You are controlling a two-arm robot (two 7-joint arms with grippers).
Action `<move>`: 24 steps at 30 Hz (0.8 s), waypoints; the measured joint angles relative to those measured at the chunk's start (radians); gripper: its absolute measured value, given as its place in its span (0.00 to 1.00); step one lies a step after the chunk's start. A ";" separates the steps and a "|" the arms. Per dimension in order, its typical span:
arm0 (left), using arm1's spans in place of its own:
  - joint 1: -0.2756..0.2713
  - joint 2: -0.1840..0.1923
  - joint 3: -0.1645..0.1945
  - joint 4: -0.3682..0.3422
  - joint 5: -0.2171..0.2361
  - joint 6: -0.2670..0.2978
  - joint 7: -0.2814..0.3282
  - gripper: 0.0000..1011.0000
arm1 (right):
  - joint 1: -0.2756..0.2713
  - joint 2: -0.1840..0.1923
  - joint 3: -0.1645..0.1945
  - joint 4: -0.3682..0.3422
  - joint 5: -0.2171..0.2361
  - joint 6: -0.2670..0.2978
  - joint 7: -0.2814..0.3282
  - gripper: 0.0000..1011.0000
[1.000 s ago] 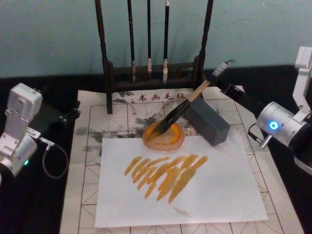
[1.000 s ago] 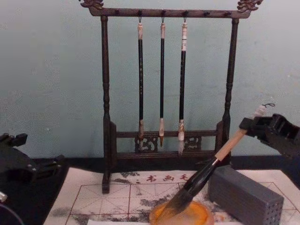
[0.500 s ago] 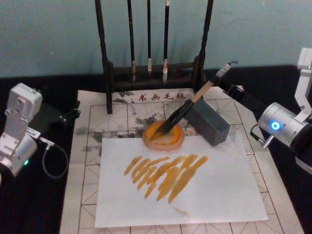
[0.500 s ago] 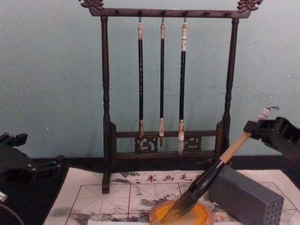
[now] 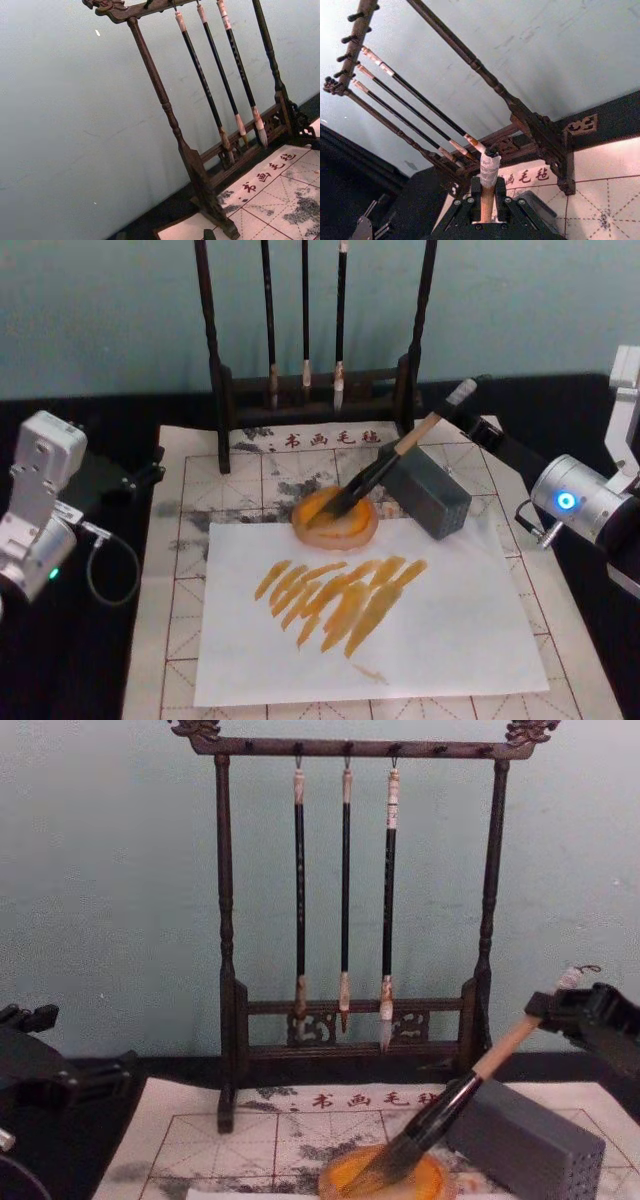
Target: Pick up the brush from the inkstone, write on the paper, then place the brush back to its original position.
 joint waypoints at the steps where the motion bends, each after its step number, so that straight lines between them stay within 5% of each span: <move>1: 0.000 0.000 0.000 0.000 0.000 0.000 0.000 0.99 | 0.000 0.000 0.000 0.001 0.001 0.001 -0.001 0.19; 24: 0.000 0.000 0.000 0.000 0.000 0.000 0.000 0.99 | 0.010 -0.002 -0.004 0.030 0.021 0.028 -0.050 0.19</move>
